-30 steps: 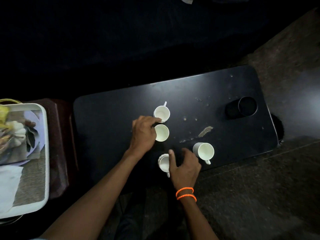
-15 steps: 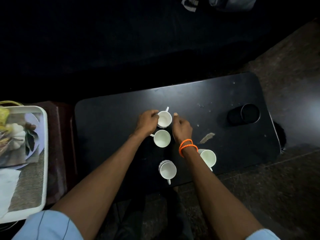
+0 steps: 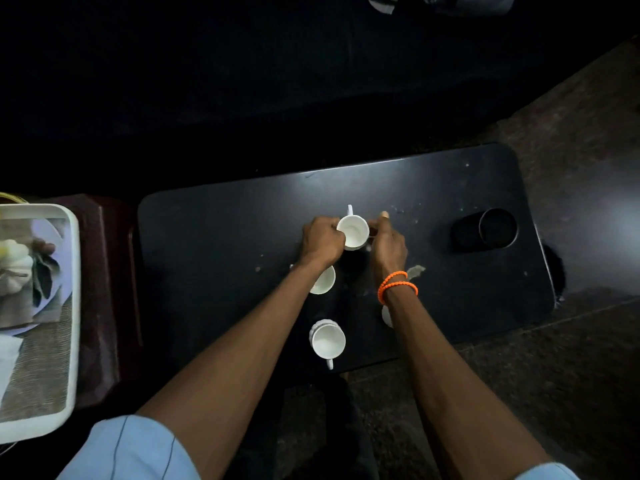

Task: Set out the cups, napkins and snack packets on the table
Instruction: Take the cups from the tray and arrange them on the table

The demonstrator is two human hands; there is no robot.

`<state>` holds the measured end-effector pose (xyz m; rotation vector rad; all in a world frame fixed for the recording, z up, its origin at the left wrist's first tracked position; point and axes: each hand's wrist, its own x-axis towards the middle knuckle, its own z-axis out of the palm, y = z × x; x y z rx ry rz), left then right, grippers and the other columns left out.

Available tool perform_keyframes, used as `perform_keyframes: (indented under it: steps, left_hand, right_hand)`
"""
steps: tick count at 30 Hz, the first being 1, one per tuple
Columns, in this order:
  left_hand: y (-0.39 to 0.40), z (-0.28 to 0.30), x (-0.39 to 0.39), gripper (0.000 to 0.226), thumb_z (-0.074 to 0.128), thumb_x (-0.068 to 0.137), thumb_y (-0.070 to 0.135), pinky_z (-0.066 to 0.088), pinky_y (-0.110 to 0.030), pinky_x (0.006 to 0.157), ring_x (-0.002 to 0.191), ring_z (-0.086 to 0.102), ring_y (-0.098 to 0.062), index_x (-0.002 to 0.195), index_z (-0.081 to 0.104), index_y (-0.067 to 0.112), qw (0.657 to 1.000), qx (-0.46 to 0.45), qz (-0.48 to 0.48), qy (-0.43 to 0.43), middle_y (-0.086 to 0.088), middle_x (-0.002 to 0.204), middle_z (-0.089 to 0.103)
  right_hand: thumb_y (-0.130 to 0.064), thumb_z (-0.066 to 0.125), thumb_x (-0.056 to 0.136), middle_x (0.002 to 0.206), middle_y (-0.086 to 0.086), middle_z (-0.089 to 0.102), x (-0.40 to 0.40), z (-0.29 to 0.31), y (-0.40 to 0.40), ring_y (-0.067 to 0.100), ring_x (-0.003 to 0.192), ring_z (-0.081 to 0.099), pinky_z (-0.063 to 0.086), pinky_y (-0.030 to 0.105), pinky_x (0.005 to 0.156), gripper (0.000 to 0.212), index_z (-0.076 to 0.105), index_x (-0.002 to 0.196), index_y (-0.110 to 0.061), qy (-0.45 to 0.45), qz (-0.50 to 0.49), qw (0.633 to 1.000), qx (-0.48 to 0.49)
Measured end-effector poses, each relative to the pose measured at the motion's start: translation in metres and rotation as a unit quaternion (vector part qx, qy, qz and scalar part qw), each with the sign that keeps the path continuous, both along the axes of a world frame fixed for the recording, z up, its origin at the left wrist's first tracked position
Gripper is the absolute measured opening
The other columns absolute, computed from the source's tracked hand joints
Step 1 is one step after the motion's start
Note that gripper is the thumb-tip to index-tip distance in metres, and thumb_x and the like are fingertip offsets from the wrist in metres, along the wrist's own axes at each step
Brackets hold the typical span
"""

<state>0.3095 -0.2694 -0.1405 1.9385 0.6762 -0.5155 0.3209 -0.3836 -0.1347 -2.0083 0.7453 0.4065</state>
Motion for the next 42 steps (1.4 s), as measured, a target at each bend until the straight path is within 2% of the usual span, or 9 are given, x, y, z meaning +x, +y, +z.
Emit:
perform_keyframes:
  steps: [6, 10, 17, 21, 24, 27, 31, 37, 42]
  left_hand:
    - [-0.034, -0.004, -0.001, 0.026, 0.054, 0.086, 0.002, 0.046, -0.036, 0.077, 0.104, 0.066, -0.043, 0.098, 0.076, 0.002, 0.998, 0.020, -0.060, -0.011, -0.024, 0.109, 0.073]
    - [-0.049, -0.003, -0.005, 0.033, 0.052, 0.087, 0.002, 0.047, -0.036, 0.080, 0.106, 0.063, -0.044, 0.106, 0.078, 0.008, 0.997, 0.021, -0.068, -0.022, -0.022, 0.115, 0.072]
    - [-0.054, -0.003, -0.009, 0.026, 0.054, 0.095, 0.011, 0.049, -0.035, 0.081, 0.105, 0.068, -0.037, 0.101, 0.079, 0.009, 0.999, 0.002, -0.041, -0.028, -0.019, 0.110, 0.076]
    - [-0.040, 0.009, -0.031, 0.025, 0.058, 0.095, 0.007, 0.050, -0.024, 0.092, 0.108, 0.072, -0.025, 0.109, 0.079, 0.010, 0.994, -0.025, 0.085, -0.071, -0.010, 0.112, 0.079]
    - [-0.026, 0.020, -0.066, 0.036, 0.057, 0.086, 0.001, 0.052, -0.025, 0.094, 0.100, 0.071, -0.017, 0.111, 0.078, 0.015, 0.965, 0.015, 0.236, -0.117, -0.003, 0.110, 0.076]
    - [-0.020, 0.022, -0.101, 0.037, 0.058, 0.086, 0.006, 0.047, -0.025, 0.091, 0.099, 0.066, -0.018, 0.120, 0.071, 0.012, 0.935, 0.051, 0.343, -0.077, -0.002, 0.115, 0.065]
    - [-0.011, 0.007, -0.118, 0.030, 0.058, 0.095, 0.021, 0.049, -0.046, 0.103, 0.115, 0.064, -0.035, 0.118, 0.070, 0.006, 0.930, -0.040, 0.352, 0.092, -0.013, 0.114, 0.073]
    - [-0.005, 0.018, -0.097, 0.035, 0.052, 0.077, 0.023, 0.055, -0.048, 0.092, 0.100, 0.068, -0.028, 0.103, 0.076, 0.023, 0.960, -0.035, 0.276, 0.035, 0.000, 0.097, 0.076]
    - [0.016, 0.015, -0.071, 0.040, 0.054, 0.078, 0.010, 0.056, -0.045, 0.092, 0.100, 0.069, -0.026, 0.107, 0.078, 0.025, 0.971, -0.005, 0.239, 0.010, -0.002, 0.101, 0.078]
  right_hand:
    - [-0.054, 0.033, 0.103, 0.104, 0.006, 0.077, 0.002, -0.006, -0.033, 0.030, 0.106, 0.067, 0.048, 0.040, 0.097, 0.055, 0.075, 0.077, -0.029, 0.008, -0.015, 1.000, -0.019]
    - [-0.057, 0.030, 0.102, 0.111, 0.006, 0.077, -0.001, -0.009, -0.048, 0.029, 0.108, 0.066, 0.048, 0.045, 0.102, 0.061, 0.081, 0.098, -0.024, 0.021, -0.027, 0.999, -0.022]
    - [-0.054, 0.035, 0.103, 0.109, 0.008, 0.076, 0.000, -0.013, -0.056, 0.027, 0.104, 0.065, 0.048, 0.040, 0.096, 0.057, 0.079, 0.096, -0.019, 0.014, -0.019, 1.000, -0.021]
    - [-0.031, 0.049, 0.102, 0.097, 0.015, 0.070, -0.016, -0.010, -0.051, 0.033, 0.098, 0.061, 0.045, 0.039, 0.085, 0.036, 0.072, 0.094, -0.005, -0.191, 0.063, 0.972, -0.125]
    - [-0.028, 0.052, 0.100, 0.084, 0.004, 0.066, -0.037, -0.008, -0.031, 0.022, 0.083, 0.058, 0.046, 0.035, 0.078, 0.028, 0.070, 0.088, -0.010, -0.266, 0.132, 0.951, -0.089]
    - [-0.039, 0.051, 0.101, 0.064, 0.002, 0.050, -0.055, -0.011, -0.007, 0.008, 0.060, 0.042, 0.038, 0.026, 0.060, 0.044, 0.049, 0.068, -0.010, -0.179, 0.206, 0.962, 0.001]
    - [-0.047, 0.049, 0.100, 0.077, 0.005, 0.069, -0.071, -0.020, 0.011, 0.013, 0.072, 0.060, 0.047, 0.035, 0.072, 0.050, 0.064, 0.079, -0.004, -0.060, 0.200, 0.976, 0.057]
    - [-0.051, 0.049, 0.096, 0.059, -0.019, 0.063, -0.078, -0.024, 0.027, -0.005, 0.056, 0.053, 0.040, 0.026, 0.059, 0.041, 0.063, 0.060, -0.036, -0.025, 0.089, 0.993, 0.068]
    - [-0.053, 0.047, 0.094, 0.061, -0.018, 0.066, -0.066, -0.021, 0.040, -0.005, 0.059, 0.056, 0.042, 0.026, 0.063, 0.043, 0.064, 0.058, -0.035, -0.017, 0.043, 0.996, 0.075]
